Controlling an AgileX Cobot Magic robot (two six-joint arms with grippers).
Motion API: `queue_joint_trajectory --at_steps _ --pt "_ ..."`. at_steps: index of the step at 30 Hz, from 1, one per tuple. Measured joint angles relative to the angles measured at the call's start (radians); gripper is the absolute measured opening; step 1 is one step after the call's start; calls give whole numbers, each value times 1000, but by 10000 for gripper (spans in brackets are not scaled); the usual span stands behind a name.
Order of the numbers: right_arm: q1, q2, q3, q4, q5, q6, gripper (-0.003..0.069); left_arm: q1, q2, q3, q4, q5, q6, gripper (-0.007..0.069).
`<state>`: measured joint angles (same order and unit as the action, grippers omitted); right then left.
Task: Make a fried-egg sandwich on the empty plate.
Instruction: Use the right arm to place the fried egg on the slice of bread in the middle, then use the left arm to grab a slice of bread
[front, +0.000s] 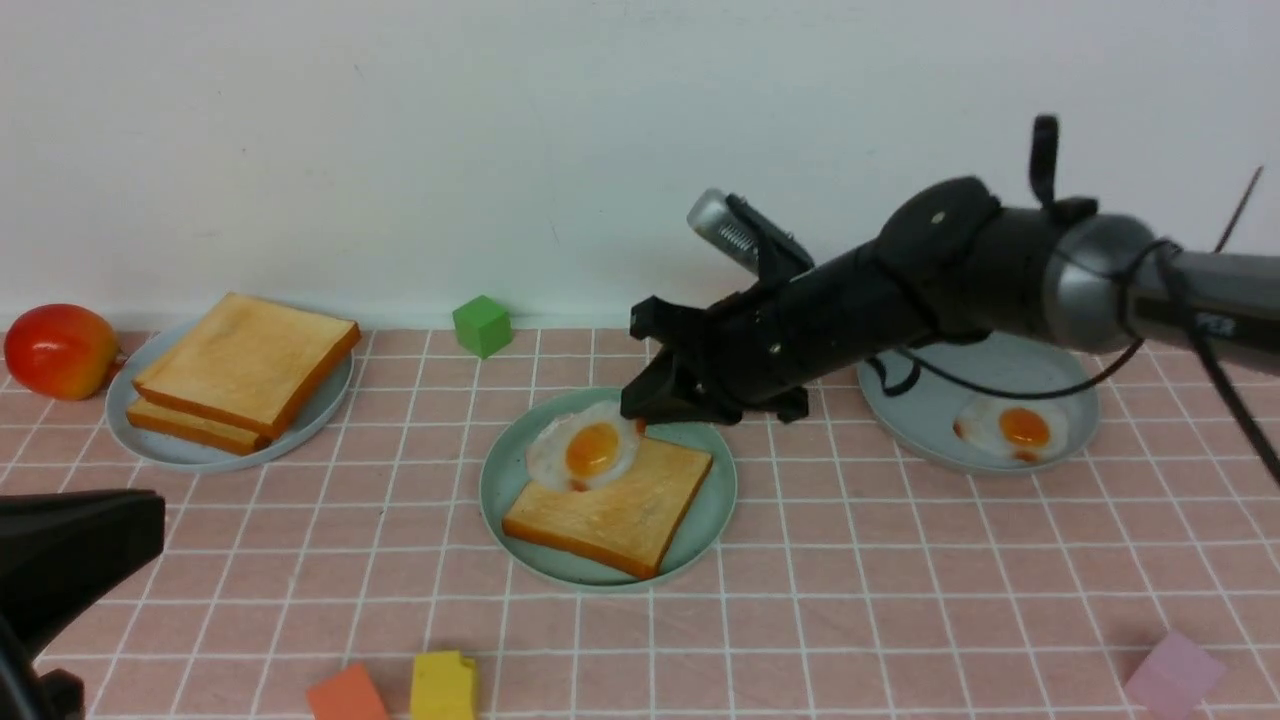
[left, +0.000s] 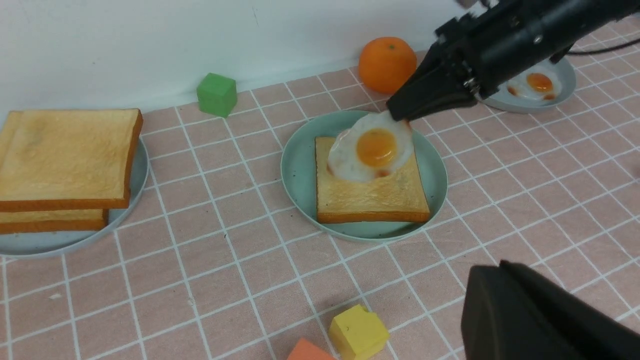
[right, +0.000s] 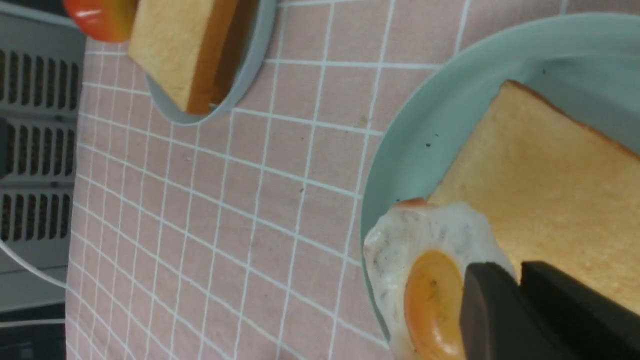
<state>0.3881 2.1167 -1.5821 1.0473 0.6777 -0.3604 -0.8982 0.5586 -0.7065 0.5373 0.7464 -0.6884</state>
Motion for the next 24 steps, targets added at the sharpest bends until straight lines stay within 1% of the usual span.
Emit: queue_joint_trajectory --at_steps 8,10,14,15,16,19,20,21,22,24 --pt "0 24 0 -14 -12 4 80 0 0 0 0 0 0 -10" --pt "0 24 0 -49 -16 41 113 0 0 0 0 -1 0 -9" --pt "0 24 0 -129 -21 96 262 0 0 0 0 -1 0 -9" --pt "0 24 0 -136 -19 97 279 0 0 0 0 -1 0 -9" --pt "0 23 0 -159 -9 100 340 0 0 0 0 -1 0 -9" --pt "-5 3 0 -211 27 109 395 0 0 0 0 -1 0 -9" --pt "-7 -4 0 -227 35 113 397 0 0 0 0 -1 0 -9" --pt "-16 -41 0 -280 72 129 391 0 0 0 0 5 0 -9" --pt "-24 -74 0 -324 103 140 375 0 0 0 0 14 0 -9" --pt "-40 -172 0 -437 188 174 315 0 5 0 0 44 0 -9"
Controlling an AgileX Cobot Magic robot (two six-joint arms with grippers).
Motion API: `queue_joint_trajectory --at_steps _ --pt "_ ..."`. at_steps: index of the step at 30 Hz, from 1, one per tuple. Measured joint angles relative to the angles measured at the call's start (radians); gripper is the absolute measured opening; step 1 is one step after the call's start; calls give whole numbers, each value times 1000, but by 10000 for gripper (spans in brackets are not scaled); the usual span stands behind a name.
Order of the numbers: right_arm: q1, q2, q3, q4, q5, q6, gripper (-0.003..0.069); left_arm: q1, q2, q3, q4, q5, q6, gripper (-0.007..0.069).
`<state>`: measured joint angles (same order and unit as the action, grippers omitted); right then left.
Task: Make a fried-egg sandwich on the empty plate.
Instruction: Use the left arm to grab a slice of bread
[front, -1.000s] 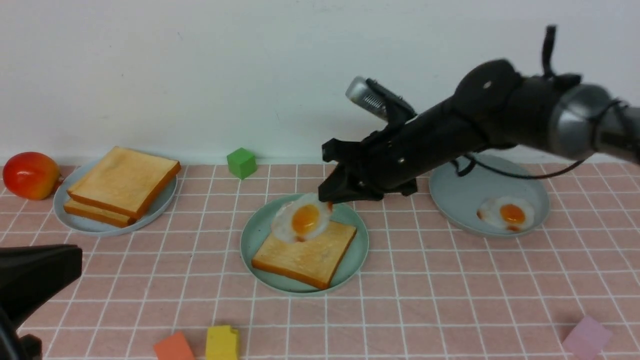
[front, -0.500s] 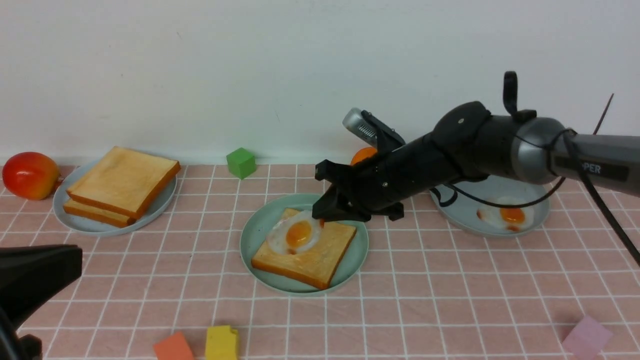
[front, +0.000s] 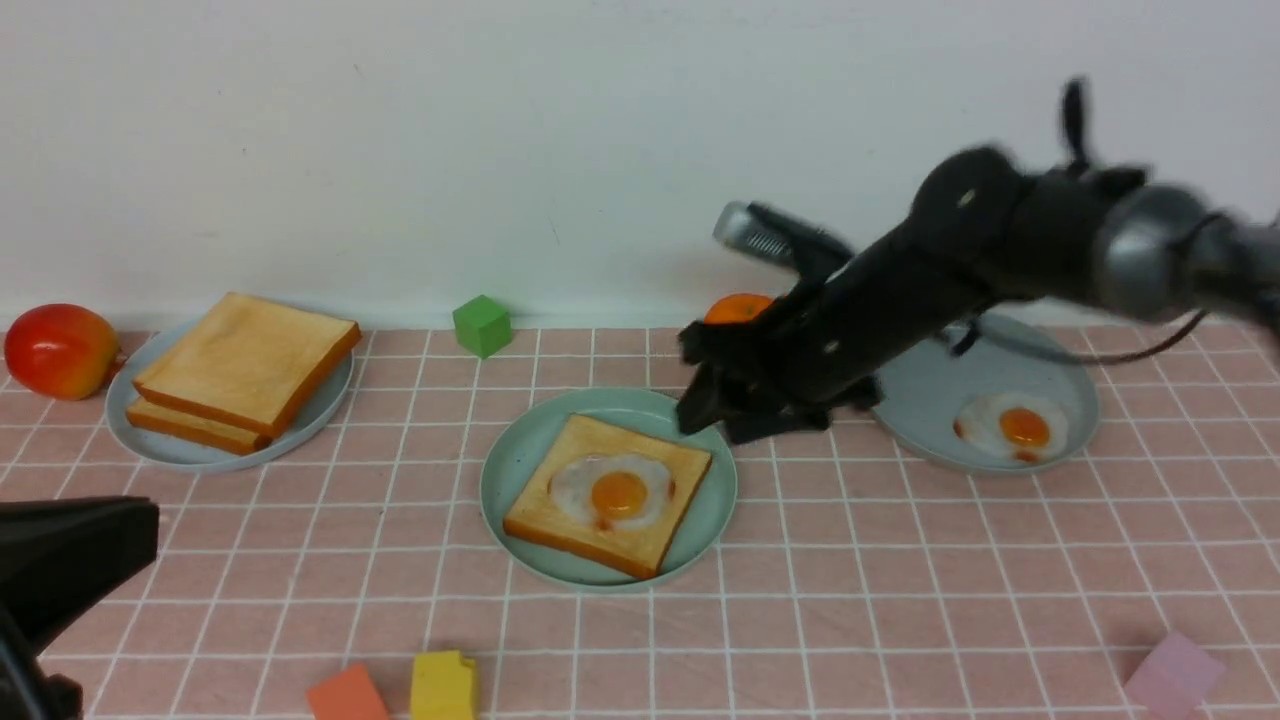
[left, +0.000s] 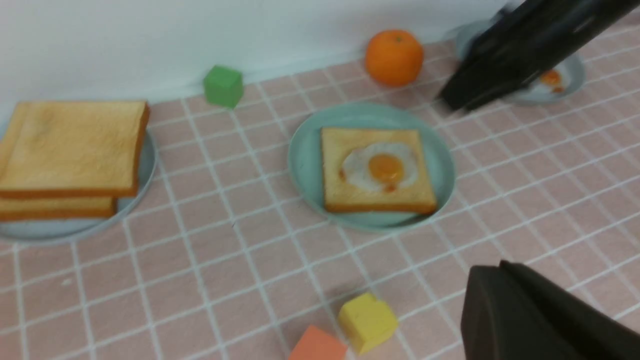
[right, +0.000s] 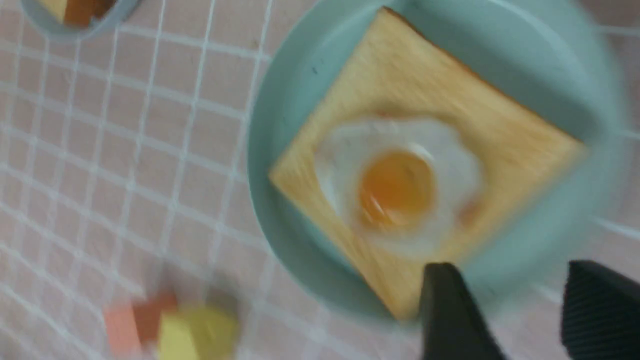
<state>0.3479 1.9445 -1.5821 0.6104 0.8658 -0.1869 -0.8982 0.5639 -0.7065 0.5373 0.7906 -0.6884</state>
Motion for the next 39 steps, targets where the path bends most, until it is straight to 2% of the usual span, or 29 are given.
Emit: queue_joint_trajectory --at_steps 2,3,4,6,7,10,12,15,16,19,20,24,28,30,33,35,36,38,39 --pt "-7 -98 2 -143 107 39 230 0 26 0 -2 25 -6 -13" --pt "-7 -110 2 -158 107 39 230 0 31 0 -4 26 -5 -13" --pt "-7 -194 10 -239 177 74 158 0 56 0 -11 27 -12 -13" --pt "0 -287 38 -333 234 114 101 0 116 0 -27 10 -20 -13" --pt "10 -400 84 -405 258 153 48 0 187 -4 -40 -21 -24 -13" --pt "30 -587 177 -466 261 187 1 1 331 -47 -47 -41 -25 -13" --pt "37 -709 240 -471 261 197 -1 32 448 -100 -54 -53 -8 -13" --pt "41 -893 329 -475 265 204 0 146 582 -217 -109 -69 72 -13" --pt "41 -979 373 -484 264 206 1 240 646 -282 -172 -76 154 -13" --pt "41 -1080 431 -500 254 206 2 377 727 -359 -285 -87 299 -13" --pt "41 -1126 455 -504 253 206 2 460 779 -395 -343 -88 391 -13" --pt "41 -1225 521 -507 253 207 3 625 919 -485 -452 -103 555 -13" --pt "41 -1267 564 -509 253 207 3 749 1094 -591 -481 -119 596 -11" --pt "41 -1272 567 -509 254 207 4 770 1142 -619 -481 -119 599 -1" --pt "41 -1274 571 -509 252 207 6 807 1255 -702 -464 -121 627 81" --pt "41 -1274 571 -509 247 207 6 808 1301 -732 -433 -136 649 169" --pt "41 -1274 571 -507 246 207 6 808 1309 -735 -427 -139 649 178" --pt "41 -1274 571 -491 236 207 6 808 1345 -748 -391 -192 660 309" --pt "41 -1274 571 -487 234 207 6 808 1353 -749 -380 -205 662 344"
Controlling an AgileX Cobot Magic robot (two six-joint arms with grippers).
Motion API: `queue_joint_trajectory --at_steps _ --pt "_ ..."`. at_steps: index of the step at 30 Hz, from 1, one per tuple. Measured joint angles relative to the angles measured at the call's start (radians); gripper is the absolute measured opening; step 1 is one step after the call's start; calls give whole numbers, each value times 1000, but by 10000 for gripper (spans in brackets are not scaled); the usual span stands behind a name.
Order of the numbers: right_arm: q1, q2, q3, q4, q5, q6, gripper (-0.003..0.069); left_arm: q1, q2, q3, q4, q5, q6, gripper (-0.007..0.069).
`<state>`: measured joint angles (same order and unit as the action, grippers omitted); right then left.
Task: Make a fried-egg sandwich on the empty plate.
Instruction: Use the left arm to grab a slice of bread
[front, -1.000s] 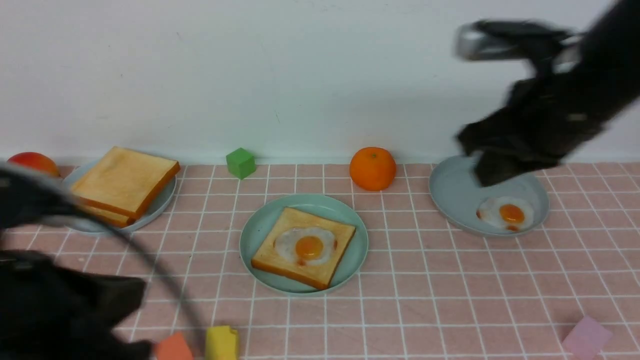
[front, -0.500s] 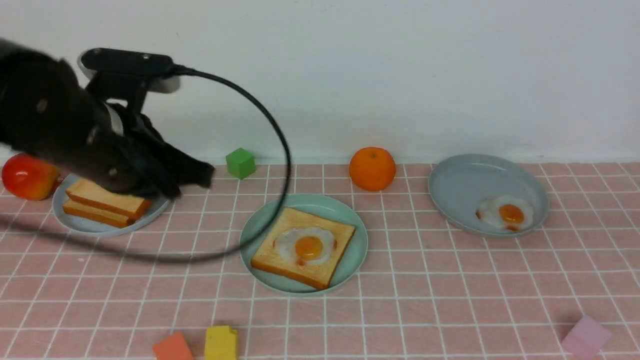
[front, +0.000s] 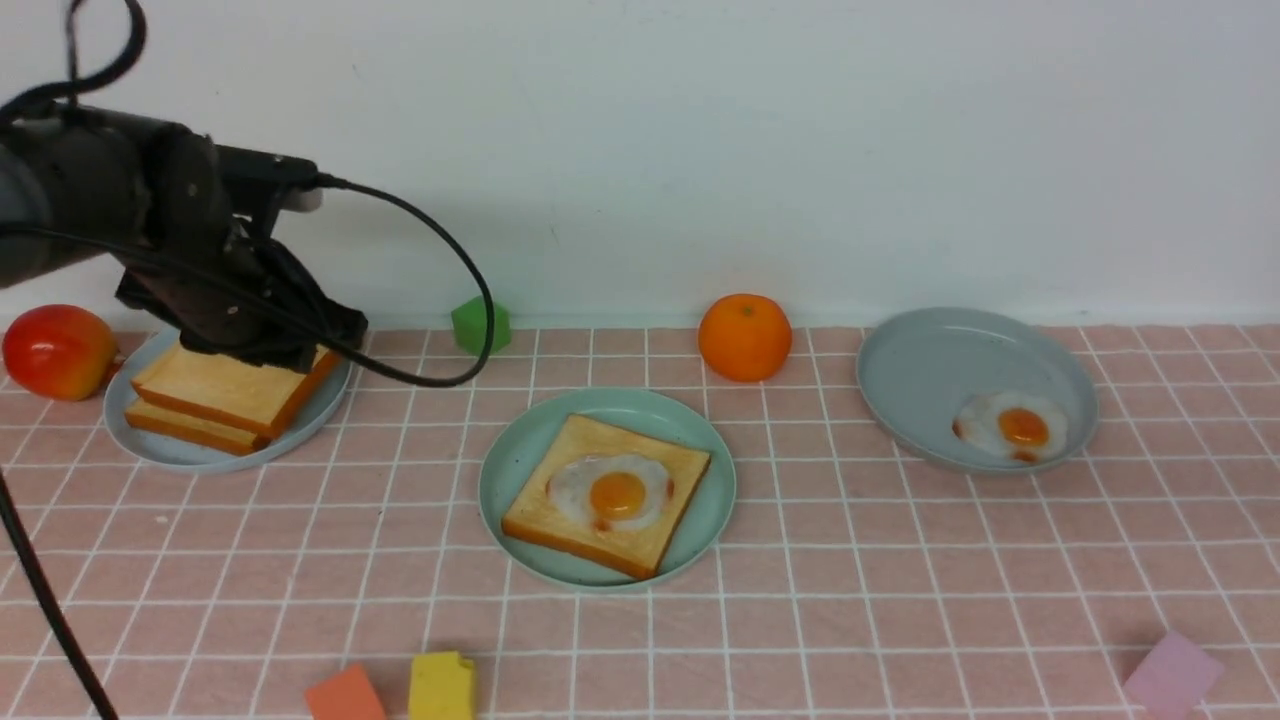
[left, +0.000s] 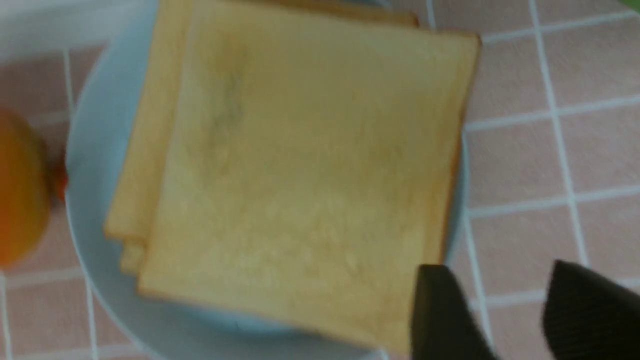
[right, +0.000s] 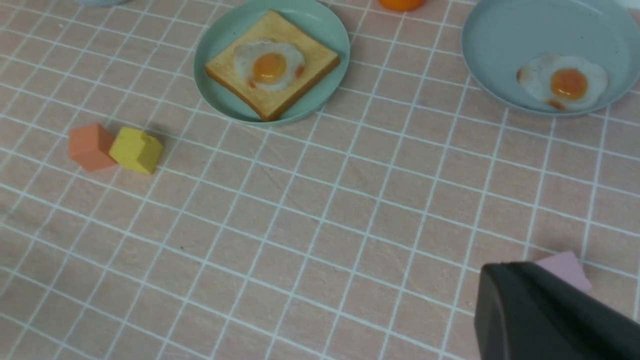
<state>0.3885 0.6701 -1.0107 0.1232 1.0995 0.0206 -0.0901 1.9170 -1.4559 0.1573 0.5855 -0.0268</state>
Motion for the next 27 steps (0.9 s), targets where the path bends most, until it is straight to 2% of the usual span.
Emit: queue_joint_trajectory --at_steps 3,5,10,19,24,27 --pt "0 0 0 17 -4 0 6 0 29 -1 44 -52 2 449" --pt "0 0 0 20 -4 0 6 0 51 -1 80 -77 1 484" --pt "0 0 0 31 -4 0 6 0 99 -1 155 -130 -6 503" --pt "0 0 0 60 -4 1 7 0 154 -6 208 -180 -6 496" --pt "0 0 0 72 -4 1 8 0 165 -9 231 -188 -6 443" --pt "0 0 0 72 -4 1 10 0 173 -12 258 -194 -6 381"
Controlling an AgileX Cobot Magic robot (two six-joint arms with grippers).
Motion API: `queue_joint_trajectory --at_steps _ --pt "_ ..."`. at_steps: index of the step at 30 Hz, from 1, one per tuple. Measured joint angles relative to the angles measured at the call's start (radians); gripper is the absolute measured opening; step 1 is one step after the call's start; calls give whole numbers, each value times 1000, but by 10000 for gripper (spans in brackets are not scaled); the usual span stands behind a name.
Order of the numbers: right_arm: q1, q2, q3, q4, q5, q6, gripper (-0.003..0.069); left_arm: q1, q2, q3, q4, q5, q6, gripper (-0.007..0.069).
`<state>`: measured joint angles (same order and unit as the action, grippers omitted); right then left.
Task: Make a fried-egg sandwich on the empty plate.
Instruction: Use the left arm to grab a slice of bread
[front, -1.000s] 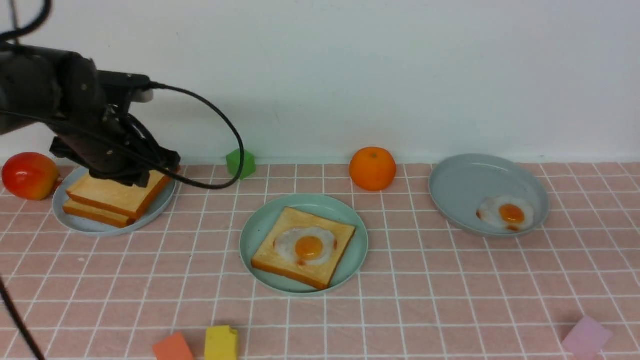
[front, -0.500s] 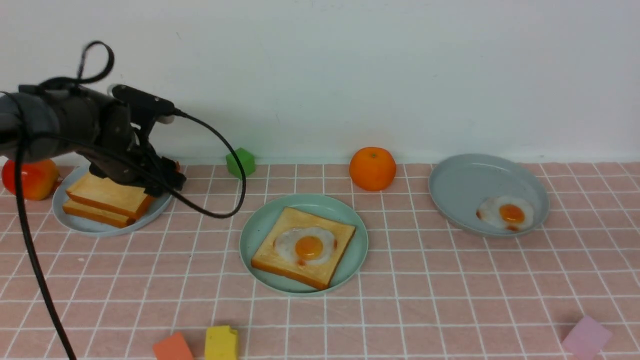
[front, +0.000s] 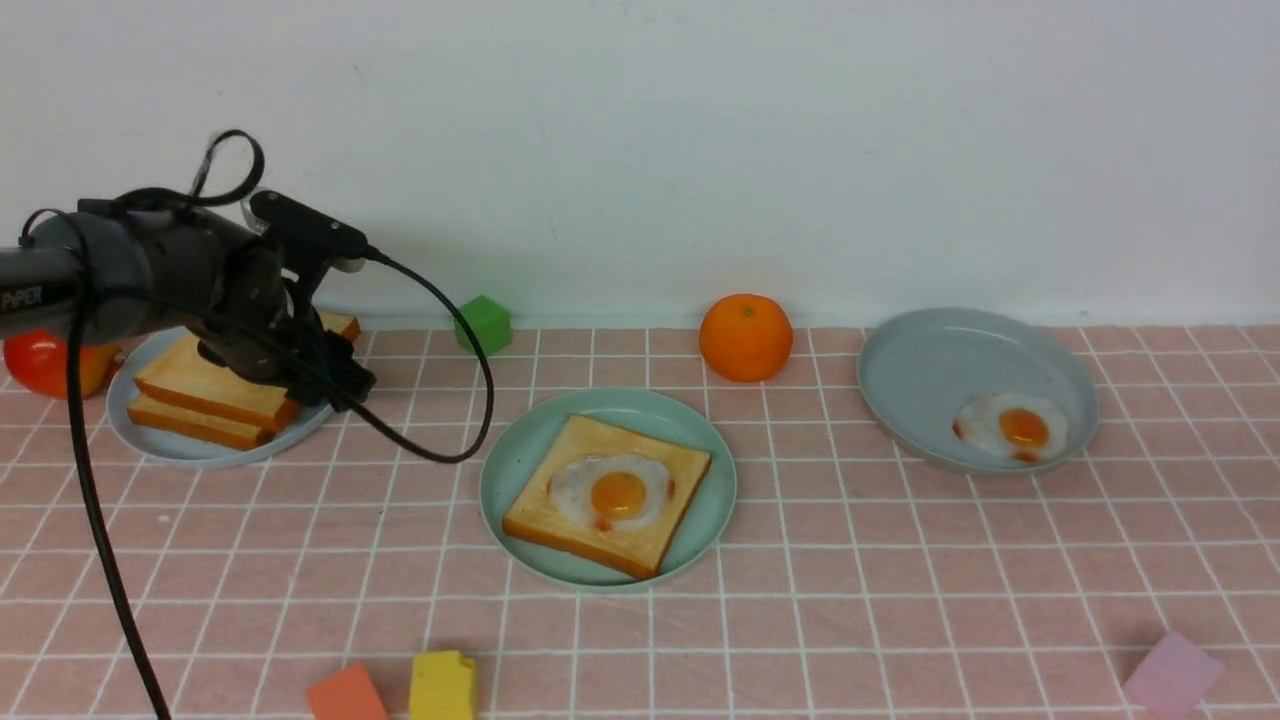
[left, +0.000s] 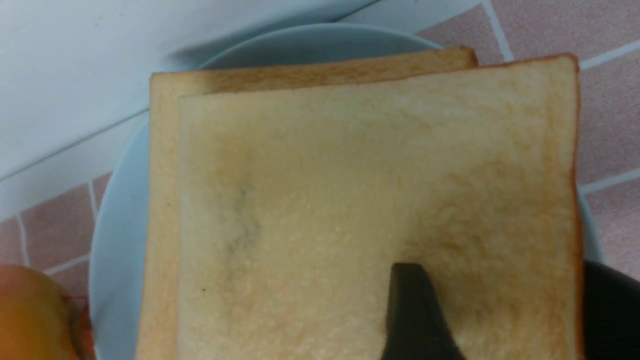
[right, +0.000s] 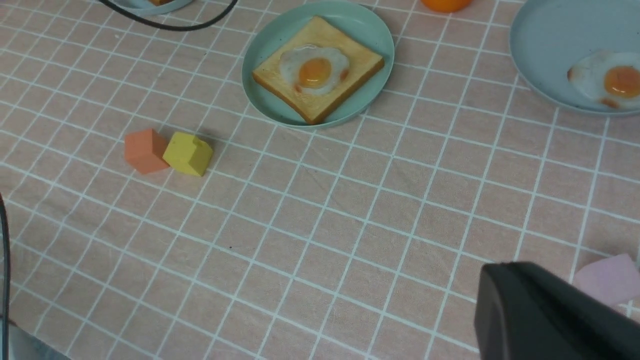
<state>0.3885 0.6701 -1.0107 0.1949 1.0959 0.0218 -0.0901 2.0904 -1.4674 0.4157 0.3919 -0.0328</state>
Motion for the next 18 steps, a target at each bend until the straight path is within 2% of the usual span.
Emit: queue_joint_trajectory --at_steps 6,15,18 --pt "0 0 0 0 0 0 10 0 6 -1 28 -5 0 272" --pt "0 -1 0 4 0 0 10 -10 -8 -1 33 11 0 270" --pt "0 -2 0 7 0 0 10 -17 -54 2 26 36 0 239"
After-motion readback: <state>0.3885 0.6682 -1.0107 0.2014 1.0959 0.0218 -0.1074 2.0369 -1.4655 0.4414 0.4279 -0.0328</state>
